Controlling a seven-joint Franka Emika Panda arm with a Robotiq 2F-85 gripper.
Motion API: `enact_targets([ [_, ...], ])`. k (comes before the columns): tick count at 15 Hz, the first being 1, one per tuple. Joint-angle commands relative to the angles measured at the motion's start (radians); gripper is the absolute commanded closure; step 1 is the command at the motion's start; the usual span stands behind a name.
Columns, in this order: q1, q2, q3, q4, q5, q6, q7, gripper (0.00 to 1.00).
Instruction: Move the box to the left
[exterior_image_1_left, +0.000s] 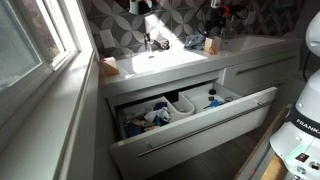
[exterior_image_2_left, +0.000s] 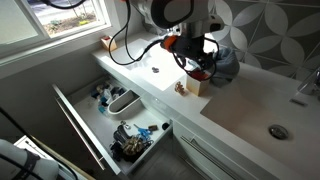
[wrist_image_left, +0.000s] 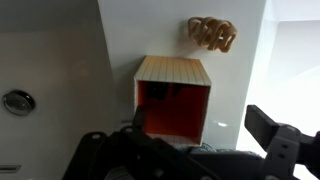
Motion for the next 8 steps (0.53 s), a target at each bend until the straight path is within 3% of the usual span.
enact_targets([
  [1, -0.006, 0.029, 0.014, 0.015, -0.018, 0.016, 0.013, 0.27],
  [8, -0.004, 0.039, 0.017, 0.005, -0.027, 0.038, 0.020, 0.78],
])
